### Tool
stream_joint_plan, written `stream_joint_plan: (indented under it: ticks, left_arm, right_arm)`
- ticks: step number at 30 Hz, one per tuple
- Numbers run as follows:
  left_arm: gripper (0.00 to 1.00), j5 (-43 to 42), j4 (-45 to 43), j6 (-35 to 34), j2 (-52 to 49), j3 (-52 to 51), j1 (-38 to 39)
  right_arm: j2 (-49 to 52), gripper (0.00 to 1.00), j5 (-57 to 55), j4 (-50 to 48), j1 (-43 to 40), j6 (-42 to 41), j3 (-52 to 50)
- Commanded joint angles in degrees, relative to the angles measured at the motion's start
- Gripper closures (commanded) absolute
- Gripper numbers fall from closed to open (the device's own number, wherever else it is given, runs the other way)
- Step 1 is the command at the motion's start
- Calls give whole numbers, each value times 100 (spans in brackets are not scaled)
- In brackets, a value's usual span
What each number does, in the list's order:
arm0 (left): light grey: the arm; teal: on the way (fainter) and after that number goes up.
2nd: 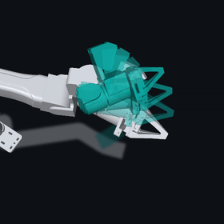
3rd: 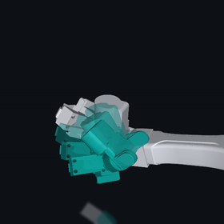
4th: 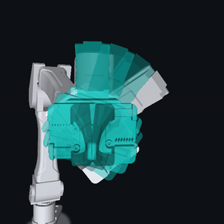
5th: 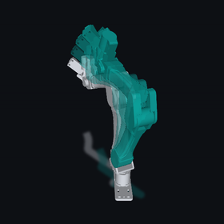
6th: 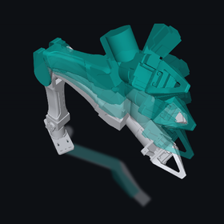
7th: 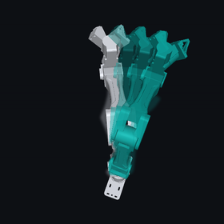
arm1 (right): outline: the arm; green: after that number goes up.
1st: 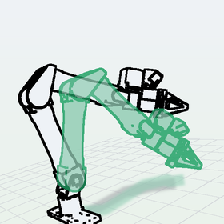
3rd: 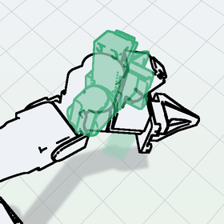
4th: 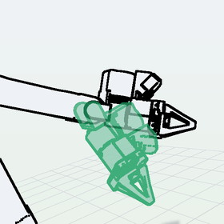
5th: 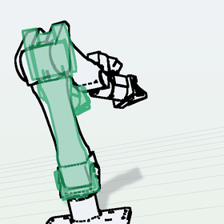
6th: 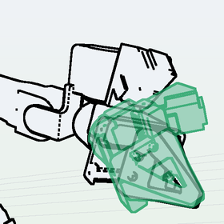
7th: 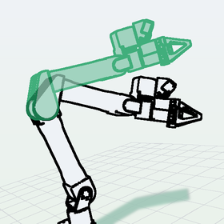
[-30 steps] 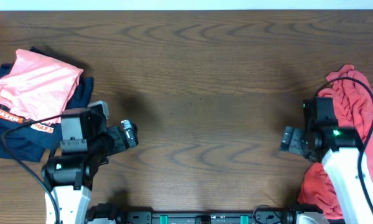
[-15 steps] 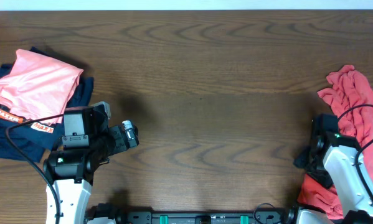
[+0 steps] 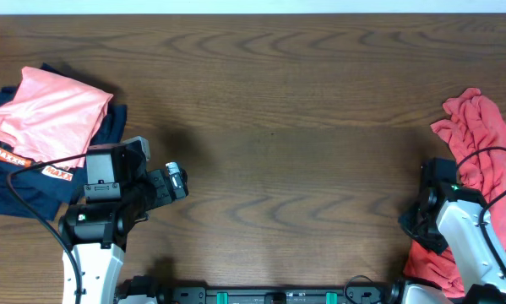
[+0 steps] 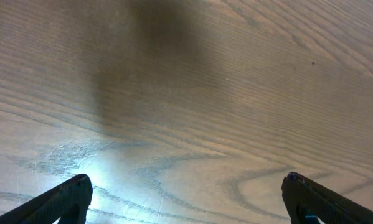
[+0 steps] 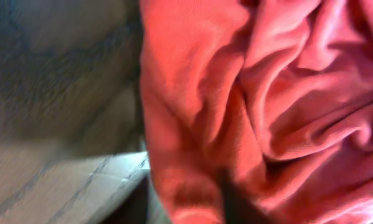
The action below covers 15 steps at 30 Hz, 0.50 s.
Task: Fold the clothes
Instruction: 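Reach the right gripper to the crumpled coral t-shirt and grasp it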
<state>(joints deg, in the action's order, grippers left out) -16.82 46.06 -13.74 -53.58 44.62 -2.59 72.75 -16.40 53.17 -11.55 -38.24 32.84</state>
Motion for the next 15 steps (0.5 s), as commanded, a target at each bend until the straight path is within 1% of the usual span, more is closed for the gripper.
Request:
stream_joint_plan:
  ticks: [1,3,5,7,15]
  left_arm:
    - [2,-70,-11,-33,0,109,-24]
    - [2,-70,-13,-33,0,109,-24]
    - [2,-68,-11,-33,0,109,-24]
    - [2,-70,-11,-33,0,109,-24]
    - [2,-70,-11,-33,0,109,-24]
  right_arm:
    - [11,27,-529,2,-50,-92,173]
    - [11,28,-713,-111,-52,-92,212]
    - [22,35,-765,-326,-92,-92,201]
    - [70,38,-763,-529,-173,-90,164]
    - [669,36,-780,-1154,-374,-90,-188]
